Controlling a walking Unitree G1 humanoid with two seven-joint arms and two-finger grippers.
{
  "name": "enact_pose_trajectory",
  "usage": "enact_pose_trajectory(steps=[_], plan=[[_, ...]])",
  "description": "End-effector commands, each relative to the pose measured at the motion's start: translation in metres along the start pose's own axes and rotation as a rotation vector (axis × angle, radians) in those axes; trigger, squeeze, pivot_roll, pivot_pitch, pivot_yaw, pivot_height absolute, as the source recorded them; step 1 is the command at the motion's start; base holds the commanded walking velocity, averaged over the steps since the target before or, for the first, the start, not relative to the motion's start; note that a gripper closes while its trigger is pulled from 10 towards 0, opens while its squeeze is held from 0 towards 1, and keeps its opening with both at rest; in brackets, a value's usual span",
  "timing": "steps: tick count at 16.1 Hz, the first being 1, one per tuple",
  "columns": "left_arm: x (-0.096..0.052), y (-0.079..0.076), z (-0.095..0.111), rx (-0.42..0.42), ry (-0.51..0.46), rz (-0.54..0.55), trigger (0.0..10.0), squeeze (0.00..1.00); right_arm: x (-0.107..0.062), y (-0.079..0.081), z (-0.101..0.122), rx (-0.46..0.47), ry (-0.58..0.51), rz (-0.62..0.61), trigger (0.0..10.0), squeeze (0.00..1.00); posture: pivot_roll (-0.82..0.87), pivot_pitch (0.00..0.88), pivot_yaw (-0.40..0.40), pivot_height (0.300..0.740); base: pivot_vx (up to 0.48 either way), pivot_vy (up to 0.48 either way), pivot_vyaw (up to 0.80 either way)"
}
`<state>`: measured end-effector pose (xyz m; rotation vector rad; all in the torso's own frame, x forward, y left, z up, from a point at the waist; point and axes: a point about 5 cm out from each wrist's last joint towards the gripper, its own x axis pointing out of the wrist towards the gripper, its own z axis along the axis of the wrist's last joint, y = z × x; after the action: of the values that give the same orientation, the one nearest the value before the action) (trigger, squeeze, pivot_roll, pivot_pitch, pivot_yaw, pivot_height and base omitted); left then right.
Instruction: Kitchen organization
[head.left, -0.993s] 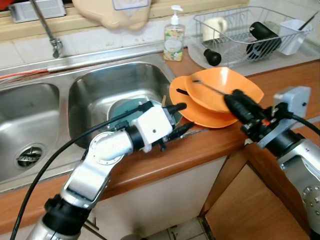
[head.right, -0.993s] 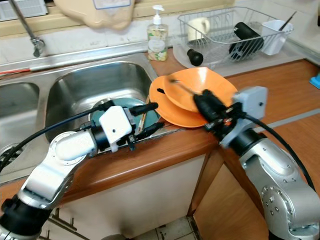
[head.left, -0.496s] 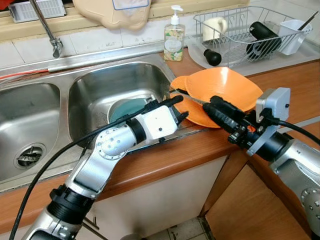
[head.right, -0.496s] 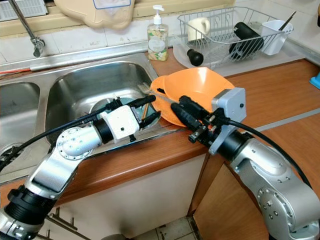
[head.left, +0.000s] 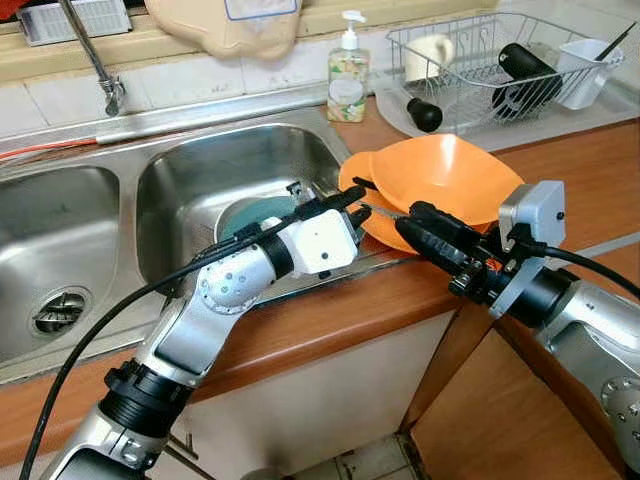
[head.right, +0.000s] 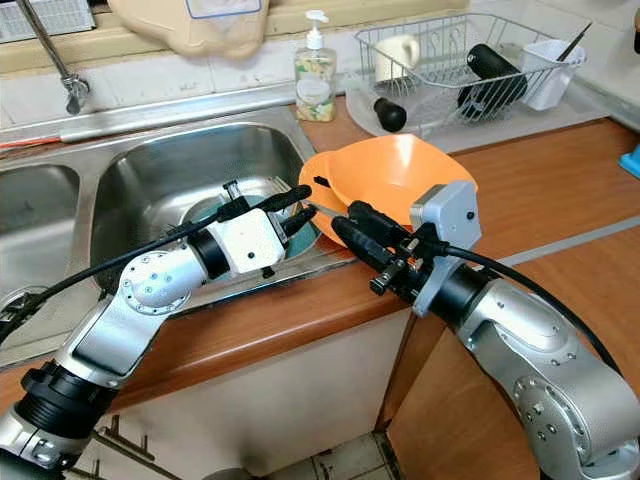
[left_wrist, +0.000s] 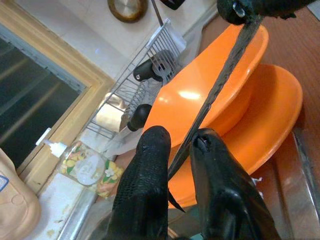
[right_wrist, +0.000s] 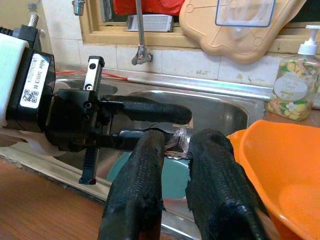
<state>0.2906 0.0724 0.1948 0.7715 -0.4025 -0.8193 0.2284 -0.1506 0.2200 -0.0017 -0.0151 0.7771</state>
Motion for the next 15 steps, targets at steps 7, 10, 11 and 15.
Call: enact_pose_trajectory(steps=[7,10,11,15], plan=[[0.0029,-0.0066,-0.0063,0.077,0.031,-0.070,10.0,0.00,0.0029,0.0061,0.0075,-0.032,-0.011,0.047,0.0,0.00,-0.05,0.000,0.074,0.740,0.000,0.000,0.00],[0.0048,-0.0031,-0.0077,0.099,0.042,-0.042,10.0,0.00,0.0025,0.0094,0.0056,-0.035,0.008,0.073,0.0,0.00,-0.05,0.000,0.074,0.740,0.000,0.000,0.00],[0.0053,-0.0026,-0.0081,0.102,0.045,-0.039,10.0,0.00,0.0025,0.0101,0.0052,-0.035,0.012,0.079,0.0,0.00,-0.05,0.000,0.074,0.740,0.000,0.000,0.00],[0.0063,-0.0016,-0.0104,0.092,0.056,-0.041,0.0,0.00,0.0023,0.0122,0.0041,-0.039,0.021,0.091,0.0,0.00,-0.05,0.000,0.075,0.740,0.000,0.000,0.00]])
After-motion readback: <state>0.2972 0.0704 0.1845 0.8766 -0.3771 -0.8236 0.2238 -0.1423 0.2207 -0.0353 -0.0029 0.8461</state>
